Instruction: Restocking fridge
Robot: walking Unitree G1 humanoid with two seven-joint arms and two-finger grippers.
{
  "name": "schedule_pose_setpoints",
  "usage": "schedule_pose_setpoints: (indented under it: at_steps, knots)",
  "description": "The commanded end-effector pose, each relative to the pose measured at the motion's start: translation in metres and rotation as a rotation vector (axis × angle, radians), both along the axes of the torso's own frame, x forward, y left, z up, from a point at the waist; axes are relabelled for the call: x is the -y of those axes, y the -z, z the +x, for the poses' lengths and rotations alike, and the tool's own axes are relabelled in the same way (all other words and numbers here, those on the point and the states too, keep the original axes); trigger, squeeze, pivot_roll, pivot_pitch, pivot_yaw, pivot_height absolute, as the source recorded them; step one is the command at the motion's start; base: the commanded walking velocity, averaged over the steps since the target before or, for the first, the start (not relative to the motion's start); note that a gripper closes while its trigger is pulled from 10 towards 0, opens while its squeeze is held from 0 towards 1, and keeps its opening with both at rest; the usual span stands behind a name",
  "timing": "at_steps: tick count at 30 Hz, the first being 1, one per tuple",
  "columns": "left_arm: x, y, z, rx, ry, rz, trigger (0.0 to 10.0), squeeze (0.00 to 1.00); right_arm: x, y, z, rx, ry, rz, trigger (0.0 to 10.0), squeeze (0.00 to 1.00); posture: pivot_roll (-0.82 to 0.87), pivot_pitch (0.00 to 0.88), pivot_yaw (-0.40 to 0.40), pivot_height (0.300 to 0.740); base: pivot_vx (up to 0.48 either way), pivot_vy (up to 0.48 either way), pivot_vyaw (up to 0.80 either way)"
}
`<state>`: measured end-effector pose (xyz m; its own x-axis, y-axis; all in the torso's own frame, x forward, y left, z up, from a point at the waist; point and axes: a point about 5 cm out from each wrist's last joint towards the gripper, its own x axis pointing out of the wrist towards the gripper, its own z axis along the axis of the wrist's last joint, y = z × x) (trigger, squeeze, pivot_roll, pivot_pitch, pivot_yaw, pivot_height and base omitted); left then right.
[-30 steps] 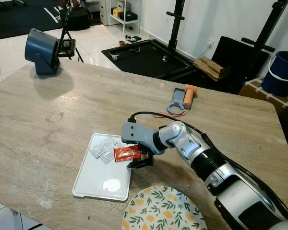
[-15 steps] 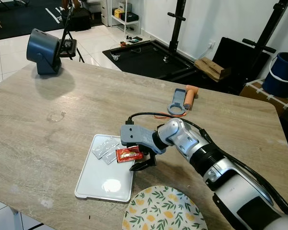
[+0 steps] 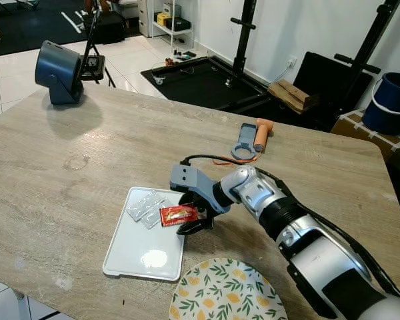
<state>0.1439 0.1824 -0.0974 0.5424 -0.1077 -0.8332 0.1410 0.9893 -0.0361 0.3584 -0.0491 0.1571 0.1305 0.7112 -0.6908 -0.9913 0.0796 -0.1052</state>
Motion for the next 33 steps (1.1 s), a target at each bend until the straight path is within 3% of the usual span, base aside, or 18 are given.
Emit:
schedule_pose_setpoints:
  at_steps: [1,4,5,6,20,21,22,23,24,28,31,33]
  knots:
    - [0.013,0.011,-0.028,-0.109,0.004,-0.04,10.0,0.0,0.004,0.01,-0.001,-0.028,0.02,-0.046,10.0,0.0,-0.03,0.106,-0.056,0.74,0.0,0.0,0.0]
    - [0.013,0.011,-0.028,-0.109,0.004,-0.04,10.0,0.0,0.005,0.012,-0.001,-0.028,0.019,-0.061,9.8,0.0,-0.03,0.104,-0.055,0.74,0.0,0.0,0.0]
    - [0.013,0.011,-0.028,-0.109,0.005,-0.039,10.0,0.0,0.005,0.013,-0.001,-0.03,0.018,-0.066,4.4,0.0,-0.03,0.104,-0.055,0.74,0.0,0.0,0.0]
    - [0.012,0.011,-0.028,-0.109,0.005,-0.038,10.0,0.0,0.005,0.013,-0.001,-0.021,0.013,-0.073,0.0,0.0,-0.03,0.104,-0.055,0.74,0.0,0.0,0.0]
    - [0.011,0.011,-0.028,-0.109,0.009,-0.033,10.0,0.0,0.006,0.011,-0.001,0.0,-0.014,-0.064,0.0,0.0,-0.03,0.099,-0.053,0.74,0.0,0.0,0.0]
    - [0.011,0.011,-0.028,-0.109,0.009,-0.034,10.0,0.0,0.007,0.01,-0.001,-0.004,-0.013,-0.053,1.0,0.0,-0.03,0.099,-0.053,0.74,0.0,0.0,0.0]
    - [0.011,0.011,-0.028,-0.109,0.009,-0.034,10.0,0.0,0.007,0.01,-0.001,-0.004,-0.013,-0.053,1.0,0.0,-0.03,0.099,-0.053,0.74,0.0,0.0,0.0]
    - [0.011,0.011,-0.028,-0.109,0.009,-0.034,10.0,0.0,0.008,0.008,-0.001,-0.004,-0.018,-0.036,6.6,0.0,-0.03,0.099,-0.053,0.74,0.0,0.0,0.0]
    - [0.011,0.011,-0.028,-0.109,0.009,-0.034,10.0,0.0,0.009,0.005,-0.001,-0.009,-0.029,-0.012,10.0,0.0,-0.03,0.099,-0.053,0.74,0.0,0.0,0.0]
    - [0.012,0.011,-0.028,-0.109,0.01,-0.034,10.0,0.0,0.014,-0.003,-0.003,-0.023,-0.071,0.056,10.0,0.0,-0.03,0.102,-0.053,0.74,0.0,0.0,0.0]
    - [0.012,0.011,-0.028,-0.11,0.009,-0.035,10.0,0.0,0.027,-0.019,-0.01,-0.057,-0.151,0.193,10.0,0.0,-0.03,0.102,-0.053,0.74,0.0,0.0,0.0]
    - [0.011,0.011,-0.028,-0.111,0.008,-0.035,10.0,0.0,0.034,-0.024,-0.013,-0.071,-0.177,0.23,10.0,0.0,-0.03,0.102,-0.053,0.74,0.0,0.0,0.0]
